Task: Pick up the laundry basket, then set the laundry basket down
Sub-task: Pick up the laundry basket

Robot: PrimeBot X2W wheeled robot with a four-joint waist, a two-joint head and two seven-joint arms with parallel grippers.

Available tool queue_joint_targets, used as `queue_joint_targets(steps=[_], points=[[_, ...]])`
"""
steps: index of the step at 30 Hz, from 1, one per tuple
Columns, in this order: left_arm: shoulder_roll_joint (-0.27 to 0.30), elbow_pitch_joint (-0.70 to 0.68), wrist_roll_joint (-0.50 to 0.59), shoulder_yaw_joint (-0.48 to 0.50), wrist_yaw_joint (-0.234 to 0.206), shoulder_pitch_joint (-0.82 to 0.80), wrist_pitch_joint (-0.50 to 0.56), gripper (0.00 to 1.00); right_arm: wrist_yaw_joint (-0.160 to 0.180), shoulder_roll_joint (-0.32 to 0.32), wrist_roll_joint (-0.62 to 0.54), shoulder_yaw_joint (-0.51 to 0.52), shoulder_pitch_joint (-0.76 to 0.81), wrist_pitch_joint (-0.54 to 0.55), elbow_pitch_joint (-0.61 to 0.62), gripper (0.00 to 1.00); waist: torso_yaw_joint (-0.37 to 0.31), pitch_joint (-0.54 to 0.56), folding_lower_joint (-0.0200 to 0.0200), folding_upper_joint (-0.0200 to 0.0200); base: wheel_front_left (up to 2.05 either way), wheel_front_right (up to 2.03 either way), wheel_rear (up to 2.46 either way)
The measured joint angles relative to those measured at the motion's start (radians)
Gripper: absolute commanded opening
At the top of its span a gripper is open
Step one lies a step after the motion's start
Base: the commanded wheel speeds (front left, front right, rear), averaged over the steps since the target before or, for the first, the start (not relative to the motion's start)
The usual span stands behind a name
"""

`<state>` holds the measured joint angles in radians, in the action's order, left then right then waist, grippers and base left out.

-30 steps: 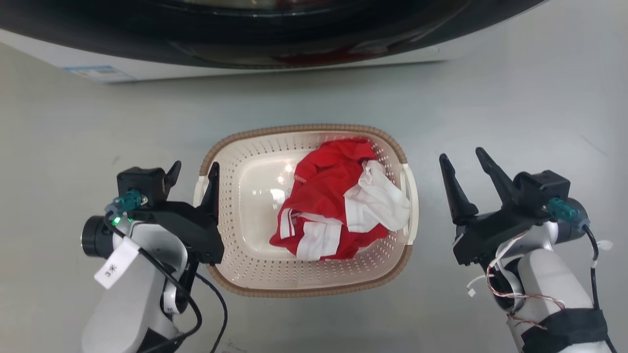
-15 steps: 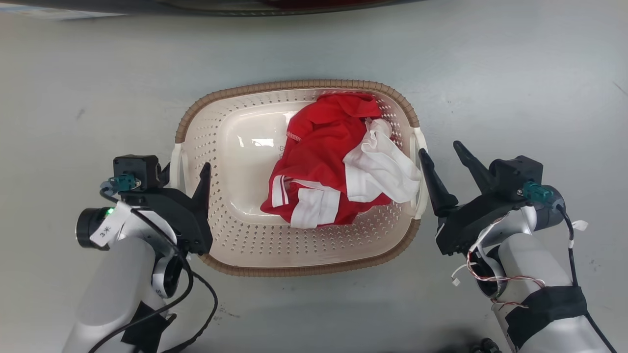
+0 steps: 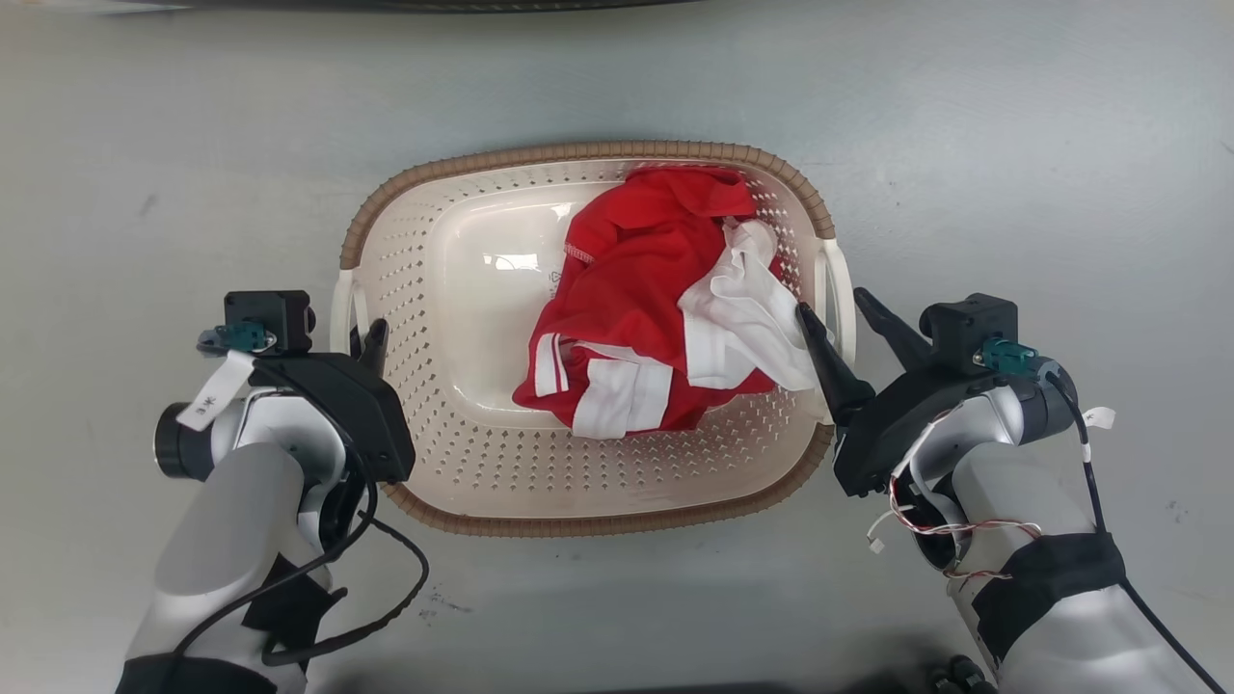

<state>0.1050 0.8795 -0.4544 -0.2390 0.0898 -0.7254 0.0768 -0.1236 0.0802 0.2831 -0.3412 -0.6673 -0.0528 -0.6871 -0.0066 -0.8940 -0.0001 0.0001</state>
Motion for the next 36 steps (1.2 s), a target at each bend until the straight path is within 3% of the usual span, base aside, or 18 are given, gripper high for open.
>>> queue_joint_targets(steps=[1,21,36], points=[[0.0,0.009,-0.002,0.0,0.002,-0.005,-0.001,0.0,0.0,0.0,0.004,-0.004,-0.003,0.0,-0.003,0.0,0.001,-0.001,0.0,0.0,0.0,0.0,0.0],[-0.044,0.169,-0.046,-0.021,0.033,-0.064,-0.034,0.0,-0.003,0.016,0.107,-0.069,-0.062,-0.009,-0.136,0.0,0.011,0.053,0.0001,-0.0001,0.0,0.0,0.0],[-0.073,0.278,-0.119,-0.027,0.035,-0.107,0.107,0.0,-0.009,0.033,0.188,-0.141,-0.111,0.097,-0.263,0.0,0.019,0.202,0.0,-0.0001,0.0,0.0,0.0]])
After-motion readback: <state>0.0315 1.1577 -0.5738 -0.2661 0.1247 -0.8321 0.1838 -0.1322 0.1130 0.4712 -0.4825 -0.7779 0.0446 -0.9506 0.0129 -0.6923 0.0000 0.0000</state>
